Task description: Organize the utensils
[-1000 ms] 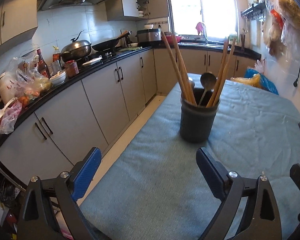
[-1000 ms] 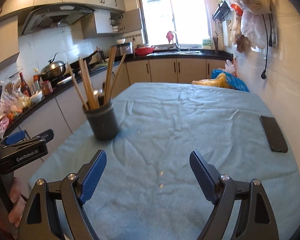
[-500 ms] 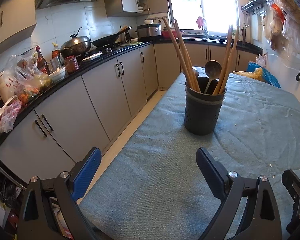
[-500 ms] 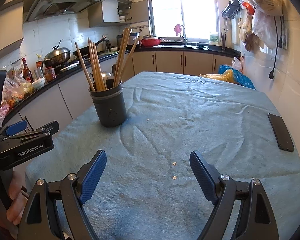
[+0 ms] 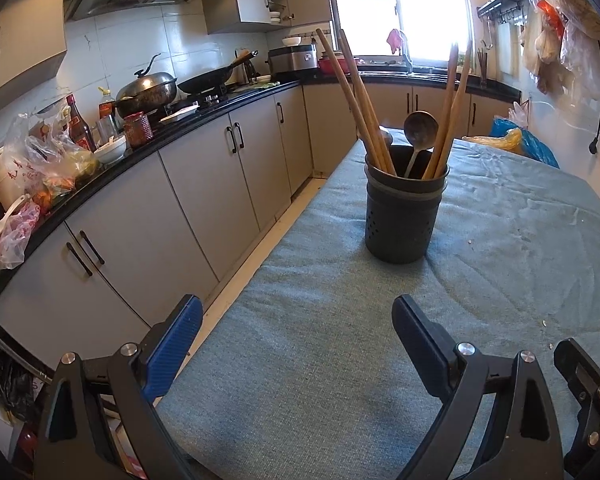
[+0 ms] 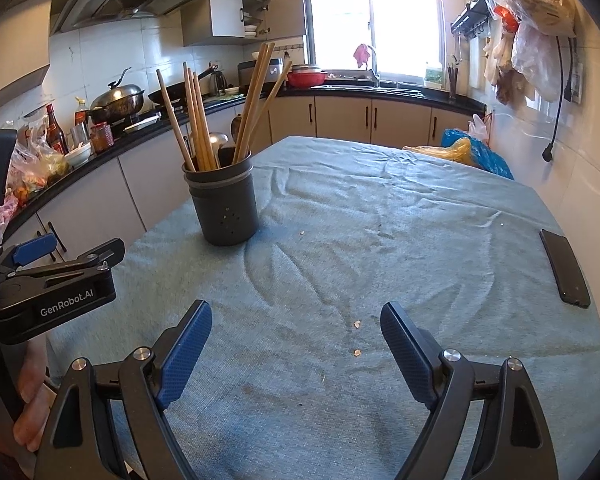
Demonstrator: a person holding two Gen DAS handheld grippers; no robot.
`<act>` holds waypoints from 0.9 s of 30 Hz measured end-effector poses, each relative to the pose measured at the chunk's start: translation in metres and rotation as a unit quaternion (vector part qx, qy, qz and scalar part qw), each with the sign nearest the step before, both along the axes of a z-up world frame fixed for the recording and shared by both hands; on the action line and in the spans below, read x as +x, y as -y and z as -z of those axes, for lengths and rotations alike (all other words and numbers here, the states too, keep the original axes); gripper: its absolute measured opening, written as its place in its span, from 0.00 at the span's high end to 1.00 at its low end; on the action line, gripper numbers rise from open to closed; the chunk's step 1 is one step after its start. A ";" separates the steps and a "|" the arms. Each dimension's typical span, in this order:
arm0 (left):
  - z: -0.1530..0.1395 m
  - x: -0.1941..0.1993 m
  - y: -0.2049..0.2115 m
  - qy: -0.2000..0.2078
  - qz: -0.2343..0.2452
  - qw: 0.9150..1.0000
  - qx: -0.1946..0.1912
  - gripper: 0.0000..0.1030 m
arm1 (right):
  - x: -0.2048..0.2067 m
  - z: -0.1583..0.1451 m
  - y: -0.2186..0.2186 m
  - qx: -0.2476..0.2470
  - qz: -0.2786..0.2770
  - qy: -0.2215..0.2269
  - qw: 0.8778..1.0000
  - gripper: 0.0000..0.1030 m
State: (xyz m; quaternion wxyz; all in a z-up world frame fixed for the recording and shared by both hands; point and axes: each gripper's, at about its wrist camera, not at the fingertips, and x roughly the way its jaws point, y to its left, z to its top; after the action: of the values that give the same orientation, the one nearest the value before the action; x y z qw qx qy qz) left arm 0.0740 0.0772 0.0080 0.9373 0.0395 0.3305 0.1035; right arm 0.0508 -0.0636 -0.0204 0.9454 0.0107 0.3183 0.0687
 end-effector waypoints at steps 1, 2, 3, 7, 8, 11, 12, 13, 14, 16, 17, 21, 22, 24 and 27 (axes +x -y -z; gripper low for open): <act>0.000 0.000 0.001 0.000 0.000 1.000 -0.001 0.08 | 0.001 0.001 0.000 -0.001 0.000 -0.002 1.000 0.13; 0.001 0.001 0.001 -0.001 0.001 1.000 0.001 0.08 | 0.001 0.001 -0.001 -0.001 -0.001 -0.003 1.000 0.13; 0.001 0.001 0.002 -0.002 0.001 1.000 0.002 0.08 | 0.001 0.001 -0.001 -0.001 -0.002 -0.003 1.000 0.12; 0.004 0.002 0.002 -0.004 0.002 1.000 0.002 0.08 | 0.002 0.002 -0.003 -0.002 -0.003 -0.005 1.000 0.12; 0.003 0.001 0.002 -0.004 0.002 1.000 0.003 0.08 | 0.002 0.002 -0.004 -0.003 -0.004 -0.006 1.000 0.12; 0.004 0.001 0.000 -0.005 0.003 1.000 0.002 0.08 | 0.003 0.003 -0.005 -0.003 -0.004 -0.009 1.000 0.12; 0.005 0.001 0.000 -0.005 0.003 1.000 0.002 0.08 | 0.004 0.004 -0.005 -0.003 -0.004 -0.010 1.000 0.12; 0.005 0.001 0.000 -0.005 0.003 1.000 0.002 0.08 | 0.003 0.004 -0.005 -0.004 -0.004 -0.011 1.000 0.12; 0.005 0.001 -0.001 -0.005 0.004 1.000 0.002 0.08 | 0.003 0.004 -0.005 -0.004 -0.004 -0.011 1.000 0.12; 0.005 0.001 0.000 -0.006 0.002 1.000 0.003 0.08 | 0.004 0.005 -0.006 -0.004 -0.005 -0.012 1.000 0.12; 0.006 0.001 -0.001 -0.006 0.003 1.000 0.002 0.08 | 0.004 0.005 -0.006 -0.004 -0.005 -0.013 1.000 0.12; 0.008 0.002 -0.002 -0.009 0.004 1.000 0.003 0.08 | 0.005 0.006 -0.006 -0.005 -0.006 -0.015 1.000 0.12; 0.009 0.002 -0.002 -0.010 0.005 1.000 0.003 0.08 | 0.005 0.006 -0.005 -0.004 -0.006 -0.015 1.000 0.12; 0.009 0.002 -0.002 -0.010 0.005 1.000 0.005 0.08 | 0.005 0.007 -0.005 -0.004 -0.005 -0.016 1.000 0.12; 0.009 0.002 -0.002 -0.010 0.005 1.000 0.005 0.08 | 0.005 0.007 -0.005 -0.003 -0.004 -0.016 1.000 0.12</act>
State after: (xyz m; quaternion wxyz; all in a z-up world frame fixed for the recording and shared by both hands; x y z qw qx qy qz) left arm 0.0760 0.0787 -0.0013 0.9341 0.0463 0.3395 0.1002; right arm 0.0555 -0.0586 -0.0275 0.9398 0.0074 0.3340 0.0710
